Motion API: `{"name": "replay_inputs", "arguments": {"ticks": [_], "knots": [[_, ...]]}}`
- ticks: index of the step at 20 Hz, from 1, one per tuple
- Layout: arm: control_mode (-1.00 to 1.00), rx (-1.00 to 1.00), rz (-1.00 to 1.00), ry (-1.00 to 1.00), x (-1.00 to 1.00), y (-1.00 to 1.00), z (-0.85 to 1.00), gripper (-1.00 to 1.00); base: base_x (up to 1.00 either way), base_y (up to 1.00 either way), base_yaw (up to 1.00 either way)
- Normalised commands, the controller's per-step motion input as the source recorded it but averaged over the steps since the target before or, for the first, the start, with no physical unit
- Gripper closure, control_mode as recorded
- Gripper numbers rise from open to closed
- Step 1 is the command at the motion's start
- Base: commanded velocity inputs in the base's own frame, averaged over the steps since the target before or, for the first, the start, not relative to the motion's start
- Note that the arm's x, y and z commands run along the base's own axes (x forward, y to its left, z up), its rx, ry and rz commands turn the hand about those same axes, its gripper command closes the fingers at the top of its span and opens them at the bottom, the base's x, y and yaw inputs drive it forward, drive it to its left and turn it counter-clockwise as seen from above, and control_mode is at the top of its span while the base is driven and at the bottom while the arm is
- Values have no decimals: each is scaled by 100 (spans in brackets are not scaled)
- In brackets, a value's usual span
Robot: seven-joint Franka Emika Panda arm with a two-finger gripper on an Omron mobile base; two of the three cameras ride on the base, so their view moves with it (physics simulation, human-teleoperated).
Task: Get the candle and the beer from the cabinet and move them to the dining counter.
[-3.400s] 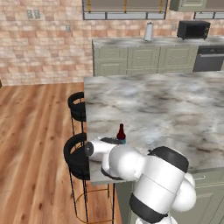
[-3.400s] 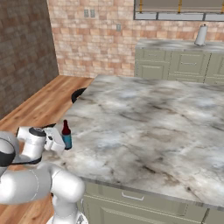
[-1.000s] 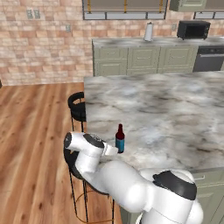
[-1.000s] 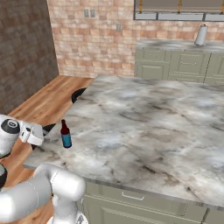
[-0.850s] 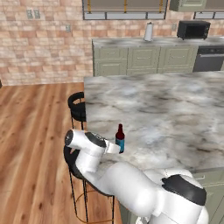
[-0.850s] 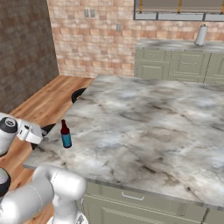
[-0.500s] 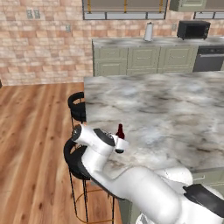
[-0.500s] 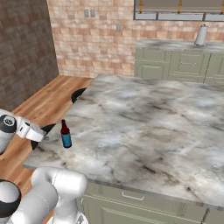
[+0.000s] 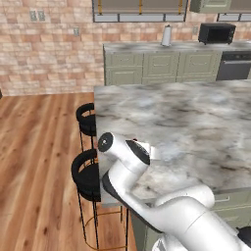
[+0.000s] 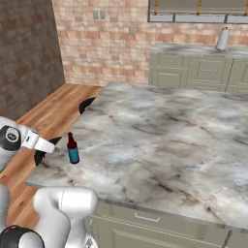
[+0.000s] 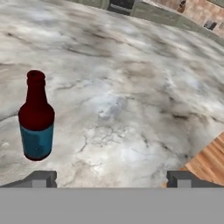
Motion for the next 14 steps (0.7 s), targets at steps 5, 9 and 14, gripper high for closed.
{"name": "replay_inputs", "arguments": {"ticks": [5, 9, 14], "knots": [[-100, 3, 5, 18, -21, -34, 38, -100, 0, 0, 0], [-100, 3, 0, 24, -16, -31, 37, -100, 0, 0, 0], [-100, 0, 0, 21, -13, -26, 31, -100, 0, 0, 0]]}}
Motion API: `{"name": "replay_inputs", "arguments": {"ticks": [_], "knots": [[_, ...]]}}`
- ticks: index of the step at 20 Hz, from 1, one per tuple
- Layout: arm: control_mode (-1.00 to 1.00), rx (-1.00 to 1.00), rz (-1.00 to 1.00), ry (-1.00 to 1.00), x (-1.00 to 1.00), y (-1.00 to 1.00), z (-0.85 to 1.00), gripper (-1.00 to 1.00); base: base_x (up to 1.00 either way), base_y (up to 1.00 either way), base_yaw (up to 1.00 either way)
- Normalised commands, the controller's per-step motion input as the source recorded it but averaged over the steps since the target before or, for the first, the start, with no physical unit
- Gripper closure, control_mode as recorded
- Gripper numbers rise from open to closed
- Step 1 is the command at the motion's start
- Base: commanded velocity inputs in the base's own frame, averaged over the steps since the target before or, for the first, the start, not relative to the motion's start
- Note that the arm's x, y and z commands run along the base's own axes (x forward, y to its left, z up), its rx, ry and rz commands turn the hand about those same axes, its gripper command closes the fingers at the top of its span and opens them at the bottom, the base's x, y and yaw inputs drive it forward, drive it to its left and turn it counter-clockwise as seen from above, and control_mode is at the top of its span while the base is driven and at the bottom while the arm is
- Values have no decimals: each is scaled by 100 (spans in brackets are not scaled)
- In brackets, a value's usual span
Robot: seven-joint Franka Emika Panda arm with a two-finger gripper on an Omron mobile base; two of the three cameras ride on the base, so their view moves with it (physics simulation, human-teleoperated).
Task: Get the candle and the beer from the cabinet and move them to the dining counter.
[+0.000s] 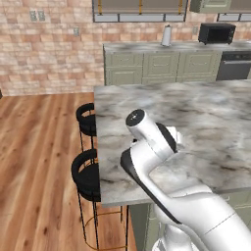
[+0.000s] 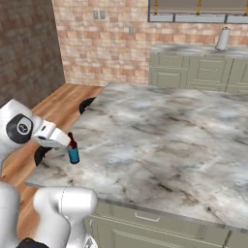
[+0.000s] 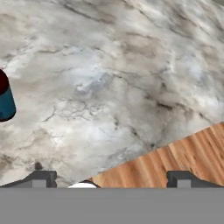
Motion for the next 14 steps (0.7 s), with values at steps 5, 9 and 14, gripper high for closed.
{"name": "replay_inputs", "arguments": {"ticks": [5, 9, 14], "knots": [[-100, -2, 17, 2, -5, -23, 15, -100, 0, 0, 0], [-100, 11, 33, 0, -3, -23, 5, -100, 0, 0, 0], [-100, 33, 39, -5, -15, -26, 2, -100, 0, 0, 0]]}}
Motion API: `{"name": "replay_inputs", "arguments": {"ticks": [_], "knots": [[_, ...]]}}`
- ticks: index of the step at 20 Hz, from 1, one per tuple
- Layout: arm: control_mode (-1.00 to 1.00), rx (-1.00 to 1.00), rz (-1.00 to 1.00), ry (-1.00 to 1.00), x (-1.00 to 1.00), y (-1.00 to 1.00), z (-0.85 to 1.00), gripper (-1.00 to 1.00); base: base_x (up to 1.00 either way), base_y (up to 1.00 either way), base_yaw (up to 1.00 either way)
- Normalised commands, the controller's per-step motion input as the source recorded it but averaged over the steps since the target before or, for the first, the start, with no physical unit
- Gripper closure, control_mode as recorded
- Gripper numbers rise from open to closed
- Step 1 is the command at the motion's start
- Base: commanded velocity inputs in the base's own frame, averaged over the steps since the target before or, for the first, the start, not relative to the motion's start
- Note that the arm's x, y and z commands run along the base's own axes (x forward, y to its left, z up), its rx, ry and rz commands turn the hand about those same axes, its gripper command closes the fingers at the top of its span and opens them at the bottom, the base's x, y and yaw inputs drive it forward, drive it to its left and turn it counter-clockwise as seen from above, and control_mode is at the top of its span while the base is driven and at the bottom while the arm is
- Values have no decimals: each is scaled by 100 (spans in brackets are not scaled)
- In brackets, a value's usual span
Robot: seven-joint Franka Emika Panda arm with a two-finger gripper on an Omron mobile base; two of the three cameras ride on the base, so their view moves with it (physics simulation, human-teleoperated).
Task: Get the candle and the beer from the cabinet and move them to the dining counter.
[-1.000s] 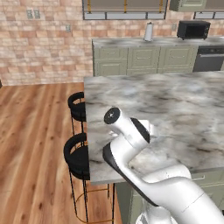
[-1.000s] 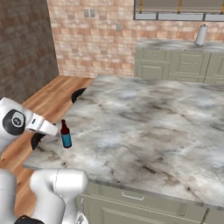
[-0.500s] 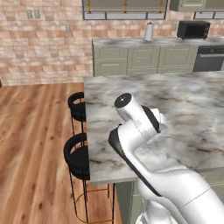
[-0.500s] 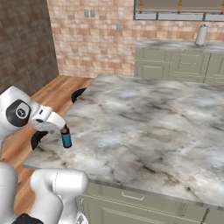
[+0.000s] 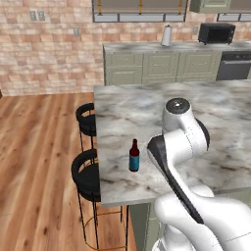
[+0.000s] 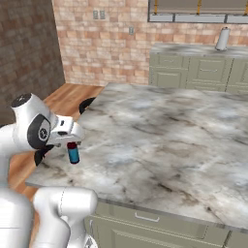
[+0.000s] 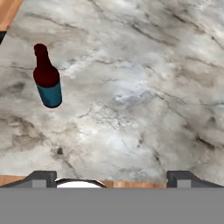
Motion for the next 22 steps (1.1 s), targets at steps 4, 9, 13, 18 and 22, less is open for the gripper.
{"name": "replay_inputs", "arguments": {"ticks": [4, 9, 13, 18, 22], "knots": [[-100, 20, 12, 0, -7, -12, 11, -100, 0, 0, 0], [-100, 1, 0, 0, -3, -2, 9, -100, 0, 0, 0], [-100, 0, 0, 0, 0, 0, 0, -100, 0, 0, 0], [100, 0, 0, 0, 0, 0, 0, -100, -19, -1, 0], [100, 0, 0, 0, 0, 0, 0, -100, -61, -6, -3]]}}
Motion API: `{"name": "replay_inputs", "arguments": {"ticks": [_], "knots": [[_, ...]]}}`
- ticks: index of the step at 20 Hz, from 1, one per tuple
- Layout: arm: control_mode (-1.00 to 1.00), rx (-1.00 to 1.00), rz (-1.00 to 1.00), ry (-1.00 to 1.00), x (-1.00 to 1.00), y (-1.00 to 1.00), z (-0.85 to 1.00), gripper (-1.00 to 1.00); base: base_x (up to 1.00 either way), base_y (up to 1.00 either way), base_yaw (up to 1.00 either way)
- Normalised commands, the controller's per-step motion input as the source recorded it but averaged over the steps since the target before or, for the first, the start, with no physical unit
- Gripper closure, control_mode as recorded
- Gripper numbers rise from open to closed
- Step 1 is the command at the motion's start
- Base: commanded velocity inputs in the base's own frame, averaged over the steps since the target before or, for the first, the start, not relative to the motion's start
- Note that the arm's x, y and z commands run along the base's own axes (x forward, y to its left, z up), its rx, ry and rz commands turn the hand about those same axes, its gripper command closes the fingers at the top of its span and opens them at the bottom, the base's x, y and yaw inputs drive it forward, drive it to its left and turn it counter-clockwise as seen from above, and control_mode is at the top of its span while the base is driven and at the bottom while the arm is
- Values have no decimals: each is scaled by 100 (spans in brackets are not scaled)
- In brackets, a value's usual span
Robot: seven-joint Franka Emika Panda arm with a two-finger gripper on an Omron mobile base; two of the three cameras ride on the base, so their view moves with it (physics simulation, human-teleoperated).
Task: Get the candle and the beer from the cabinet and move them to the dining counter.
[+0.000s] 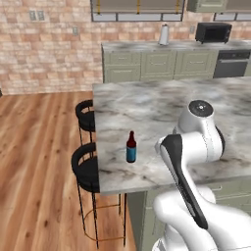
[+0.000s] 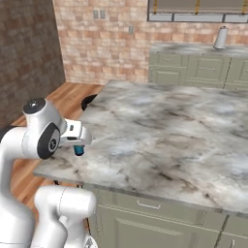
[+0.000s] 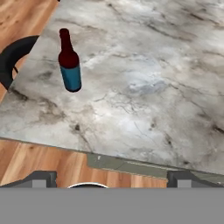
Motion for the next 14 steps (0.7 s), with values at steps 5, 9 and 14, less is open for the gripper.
{"name": "replay_inputs", "arguments": {"ticks": [5, 9, 14], "knots": [[100, 0, 0, 0, 0, 0, 0, -100, -47, -9, -18], [100, 0, 0, 0, 0, 0, 0, -100, -1, -1, -90], [100, 0, 0, 0, 0, 0, 0, -100, 0, 2, -100]]}}
